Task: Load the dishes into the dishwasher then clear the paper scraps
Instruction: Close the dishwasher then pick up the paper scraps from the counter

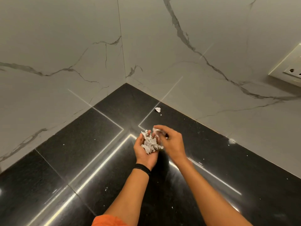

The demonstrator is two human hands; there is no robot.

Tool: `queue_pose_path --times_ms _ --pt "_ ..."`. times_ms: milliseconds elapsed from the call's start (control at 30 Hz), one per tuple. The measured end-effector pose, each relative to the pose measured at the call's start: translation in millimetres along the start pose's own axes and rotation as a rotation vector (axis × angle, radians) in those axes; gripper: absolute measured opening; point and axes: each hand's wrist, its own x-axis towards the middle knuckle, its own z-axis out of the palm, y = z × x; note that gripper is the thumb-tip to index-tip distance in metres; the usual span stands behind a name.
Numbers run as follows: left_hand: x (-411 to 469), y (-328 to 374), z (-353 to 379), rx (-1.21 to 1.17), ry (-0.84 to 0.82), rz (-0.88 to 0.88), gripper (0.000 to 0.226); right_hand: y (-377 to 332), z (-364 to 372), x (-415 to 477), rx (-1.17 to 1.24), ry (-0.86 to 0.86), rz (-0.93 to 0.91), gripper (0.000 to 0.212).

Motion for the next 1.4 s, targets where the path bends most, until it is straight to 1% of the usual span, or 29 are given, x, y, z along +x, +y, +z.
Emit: queue_pose_path --times_ms 67,100,133,167,233,300,333,367,400,467,500,533,567,700,767,833,867,933,967,1000,1033,1100,1133,1167,1233,1267,1300,1400 --pt "-0.3 -1.8 1.4 -0.014 -0.018 -0.036 0.033 -7.6 9.8 -7.1 -0.178 -0.106 -0.084 0.031" --pt "-1.1 -1.1 1.6 -0.019 -0.021 -0.04 0.035 -8.8 13.8 -8.9 -0.228 -0.146 -0.117 0.033" --pt "-1.8 0.1 1.7 -0.027 -0.032 -0.038 0.037 -8.9 15.2 -9.2 -0.217 -0.169 -0.131 0.036" --pt "-2.6 1.6 2.4 -0.036 -0.037 -0.033 0.038 -10.3 13.4 -8.0 -0.142 -0.174 -0.123 0.039" --pt "0.0 4.8 0.2 -0.069 -0.036 -0.029 0.039 -9.6 6.4 -0.7 0.019 -0.13 -0.082 0.041" --pt "4.9 6.5 -2.9 -0.087 -0.054 -0.015 0.04 -0.8 -3.2 12.0 0.075 -0.054 -0.023 0.034" --pt "5.2 7.6 -2.8 -0.086 -0.062 -0.003 0.04 7.9 -7.8 18.3 0.043 -0.028 0.005 0.03" --pt "6.4 8.8 -2.8 -0.084 -0.067 0.003 0.04 18.9 -11.6 24.0 -0.058 -0.042 0.003 0.028" --pt "6.9 9.6 -2.4 -0.089 -0.071 0.001 0.04 30.4 -14.6 28.3 -0.222 -0.126 -0.027 0.032" --pt "9.6 11.0 -3.3 -0.1 -0.051 0.009 0.041 49.7 -17.4 30.9 -0.596 -0.44 -0.081 0.048" --pt "10.0 11.4 -4.4 -0.099 -0.038 0.016 0.041 58.2 -16.9 27.0 -0.732 -0.557 -0.1 0.053" --pt "10.6 11.5 -5.8 -0.094 -0.025 0.021 0.042 65.4 -16.9 19.4 -0.809 -0.599 -0.123 0.054" --pt "11.0 11.5 -7.4 -0.092 -0.014 0.025 0.043 70.5 -17.8 8.1 -0.827 -0.566 -0.147 0.052" --pt "10.2 10.8 -13.9 -0.114 0.009 0.031 0.042 82.7 -27.1 -48.3 -0.725 -0.272 -0.224 0.049" --pt "9.1 8.9 -13.7 -0.097 0.033 0.034 0.042 89.1 -30.7 -58.8 -0.718 -0.187 -0.254 0.045" --pt "7.3 5.7 -12.4 -0.089 0.057 0.047 0.04 84.4 -31.4 -51.9 -0.701 -0.132 -0.206 0.032" --pt "5.8 4.6 -10.1 -0.074 0.068 0.051 0.038 77.6 -31.4 -46.8 -0.631 -0.072 -0.152 0.027" --pt "2.7 3.5 -6.4 -0.06 0.076 0.056 0.037 56.8 -28.7 -37.2 -0.369 0.097 -0.023 0.02" --pt "1.4 2.5 -5.8 -0.06 0.071 0.055 0.038 44.2 -27.1 -33.1 -0.243 0.144 0.019 0.018" --pt "1.6 0.8 -6.8 -0.054 0.068 0.056 0.039 31.7 -25.1 -28.3 -0.138 0.149 0.041 0.018" --pt "0.4 -0.5 -8.0 -0.044 0.058 0.055 0.041 20.0 -22.1 -24.4 -0.056 0.12 0.048 0.019" --pt "-0.9 -3.0 -9.0 -0.012 0.035 0.045 0.052 -1.5 -17.0 -16.7 0.003 0.032 0.03 0.021" --pt "-0.1 -3.1 -8.9 0.0 0.027 0.029 0.057 -8.9 -14.3 -13.3 -0.028 -0.011 0.014 0.02" --pt "-0.6 -3.5 -8.5 0.01 0.009 0.007 0.057 -13.5 -11.1 -10.4 -0.083 -0.055 0.001 0.019" --pt "-1.0 -2.7 -3.9 0.004 -0.024 -0.034 0.046 -16.4 -4.9 -5.2 -0.195 -0.128 -0.023 0.021" --pt "0.3 -1.6 -2.2 -0.009 -0.026 -0.045 0.043 -15.2 -2.0 -2.3 -0.208 -0.146 -0.032 0.022" --pt "1.3 -0.7 -0.4 -0.015 -0.025 -0.052 0.044 -13.9 -1.3 1.3 -0.171 -0.144 -0.033 0.022" --pt "11.0 2.0 0.7 -0.02 -0.006 -0.023 0.063 -13.9 -4.0 19.6 0.056 -0.123 0.013 0.025"
